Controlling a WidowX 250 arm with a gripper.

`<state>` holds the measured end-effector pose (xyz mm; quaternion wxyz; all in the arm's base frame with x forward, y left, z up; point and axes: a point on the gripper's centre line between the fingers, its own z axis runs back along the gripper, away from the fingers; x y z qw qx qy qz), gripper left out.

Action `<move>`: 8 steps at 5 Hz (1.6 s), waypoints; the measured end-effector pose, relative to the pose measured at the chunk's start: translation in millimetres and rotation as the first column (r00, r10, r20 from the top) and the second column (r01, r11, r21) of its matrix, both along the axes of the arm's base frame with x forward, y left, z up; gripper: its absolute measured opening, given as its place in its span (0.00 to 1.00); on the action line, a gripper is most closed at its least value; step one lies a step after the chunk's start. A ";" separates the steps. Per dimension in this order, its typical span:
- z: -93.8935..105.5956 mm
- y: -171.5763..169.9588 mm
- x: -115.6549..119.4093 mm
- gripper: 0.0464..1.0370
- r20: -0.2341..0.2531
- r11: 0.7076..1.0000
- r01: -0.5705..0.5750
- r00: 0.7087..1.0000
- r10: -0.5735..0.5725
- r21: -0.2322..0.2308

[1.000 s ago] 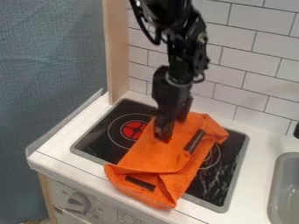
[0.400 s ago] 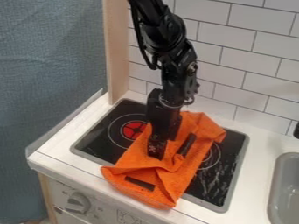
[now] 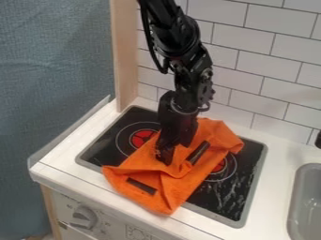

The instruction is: Move to the cloth left to the right

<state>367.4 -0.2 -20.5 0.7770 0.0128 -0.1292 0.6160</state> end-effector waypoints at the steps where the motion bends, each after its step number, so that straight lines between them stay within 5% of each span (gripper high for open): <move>1: 3.8 -2.7 13.6 0.96 0.006 0.994 0.113 0.994 -0.113 -0.013; 2: 1.7 -0.7 32.2 0.96 0.014 0.963 0.261 0.965 -0.260 -0.064; 3: -0.8 -9.1 46.8 0.96 0.015 0.876 0.469 0.882 -0.471 -0.112; 5: 1.1 -25.7 46.8 0.96 -0.027 0.647 0.761 0.647 -0.762 -0.051; 6: 0.9 -37.6 32.4 0.96 -0.068 0.454 0.889 0.450 -0.890 -0.057; 7: 0.5 -43.1 17.0 0.96 -0.110 0.308 0.947 0.298 -0.948 -0.090; 8: 2.3 -44.6 5.6 0.96 -0.111 0.217 0.970 0.205 -0.972 -0.111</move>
